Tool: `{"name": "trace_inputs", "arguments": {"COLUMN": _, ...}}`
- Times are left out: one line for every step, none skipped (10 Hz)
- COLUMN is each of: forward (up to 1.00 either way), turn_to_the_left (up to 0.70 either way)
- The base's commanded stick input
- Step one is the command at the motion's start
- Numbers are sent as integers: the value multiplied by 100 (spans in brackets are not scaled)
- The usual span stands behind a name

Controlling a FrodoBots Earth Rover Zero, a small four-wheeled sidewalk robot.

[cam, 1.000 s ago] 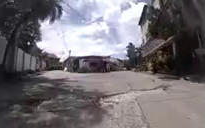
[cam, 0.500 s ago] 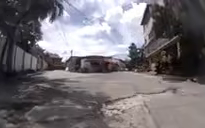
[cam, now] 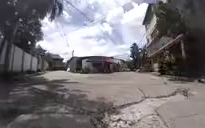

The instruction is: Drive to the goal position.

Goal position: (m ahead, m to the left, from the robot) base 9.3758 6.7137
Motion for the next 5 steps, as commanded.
{"name": "trace_inputs", "arguments": {"forward": 70, "turn_to_the_left": 0}}
{"name": "trace_inputs", "arguments": {"forward": 70, "turn_to_the_left": 0}}
{"name": "trace_inputs", "arguments": {"forward": 70, "turn_to_the_left": 0}}
{"name": "trace_inputs", "arguments": {"forward": 70, "turn_to_the_left": 0}}
{"name": "trace_inputs", "arguments": {"forward": 70, "turn_to_the_left": 0}}
